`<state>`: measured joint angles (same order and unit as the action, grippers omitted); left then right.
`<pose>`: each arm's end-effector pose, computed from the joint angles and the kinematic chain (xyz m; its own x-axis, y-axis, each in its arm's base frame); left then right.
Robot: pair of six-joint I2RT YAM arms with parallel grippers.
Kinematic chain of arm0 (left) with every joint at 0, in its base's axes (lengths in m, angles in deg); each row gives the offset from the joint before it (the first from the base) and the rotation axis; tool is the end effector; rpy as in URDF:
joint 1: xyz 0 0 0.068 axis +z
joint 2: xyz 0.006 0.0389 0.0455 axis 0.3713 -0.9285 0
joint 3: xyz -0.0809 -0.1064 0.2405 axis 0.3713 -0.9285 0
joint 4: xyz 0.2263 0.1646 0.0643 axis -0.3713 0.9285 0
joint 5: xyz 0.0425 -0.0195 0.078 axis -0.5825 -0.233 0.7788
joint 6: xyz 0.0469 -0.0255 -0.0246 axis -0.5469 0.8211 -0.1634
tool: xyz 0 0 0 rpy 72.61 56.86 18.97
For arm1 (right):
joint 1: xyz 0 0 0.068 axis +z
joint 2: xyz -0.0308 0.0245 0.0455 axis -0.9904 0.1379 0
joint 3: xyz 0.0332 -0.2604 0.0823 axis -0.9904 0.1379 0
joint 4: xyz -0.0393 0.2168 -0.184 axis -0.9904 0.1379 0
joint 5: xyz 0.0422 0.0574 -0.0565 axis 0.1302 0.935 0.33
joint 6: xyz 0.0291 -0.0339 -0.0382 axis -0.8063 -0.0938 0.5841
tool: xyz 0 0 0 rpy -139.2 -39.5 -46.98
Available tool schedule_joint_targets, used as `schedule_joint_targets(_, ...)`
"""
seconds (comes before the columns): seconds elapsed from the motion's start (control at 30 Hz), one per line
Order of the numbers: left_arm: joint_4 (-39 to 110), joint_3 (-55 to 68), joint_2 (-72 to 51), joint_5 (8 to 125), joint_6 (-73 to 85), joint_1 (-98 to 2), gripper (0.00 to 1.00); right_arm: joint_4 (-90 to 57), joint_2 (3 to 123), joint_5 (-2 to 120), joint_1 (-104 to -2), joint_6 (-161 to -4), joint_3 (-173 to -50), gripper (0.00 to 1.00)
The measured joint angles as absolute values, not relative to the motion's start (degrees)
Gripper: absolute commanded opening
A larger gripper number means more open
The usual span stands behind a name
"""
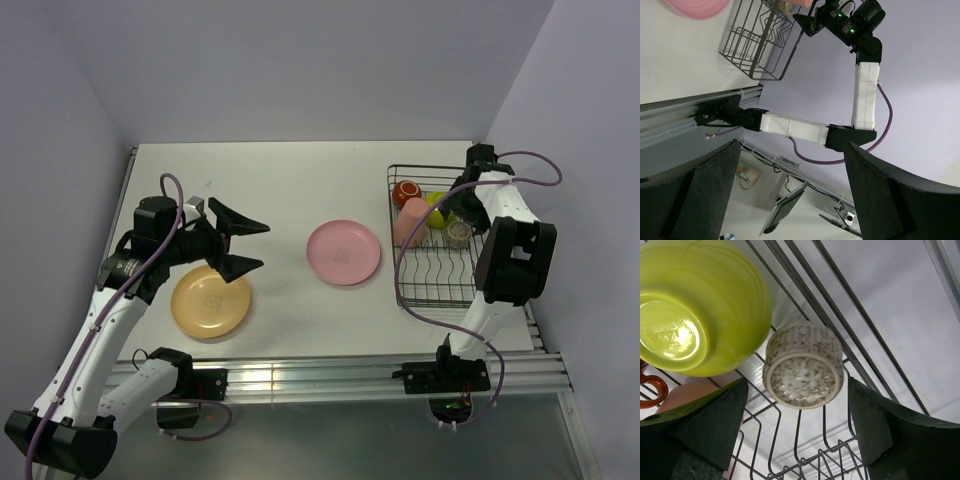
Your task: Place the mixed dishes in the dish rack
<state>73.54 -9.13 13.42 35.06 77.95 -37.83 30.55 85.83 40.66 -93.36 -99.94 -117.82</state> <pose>0.1947 -0.0843 0.3512 -0.7906 -0.5672 0.2306 -0.4045 0.2012 -0.8921 0.3903 -0.0863 0.2187 -0.7289 0.5582 -0.3965 0.6142 0.7889 -0.0184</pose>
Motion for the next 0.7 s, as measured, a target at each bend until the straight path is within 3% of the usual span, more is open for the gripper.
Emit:
schedule_joint_targets(0.27,74.28,-10.03,13.33,34.54,77.64,-37.83,0.9,30.79,83.08,40.69,-93.36,-99.96,-117.82,0.93)
schedule_joint_targets(0.47,77.14,-8.78,9.38,35.0,72.84,-37.83,0.9,34.17,74.16,41.06,-90.82,-100.58,-119.02,0.92)
schedule_joint_targets(0.7,80.97,-7.32,3.65,39.59,63.81,-37.83,0.87,36.16,56.74,46.54,-71.77,-103.24,-120.94,0.89)
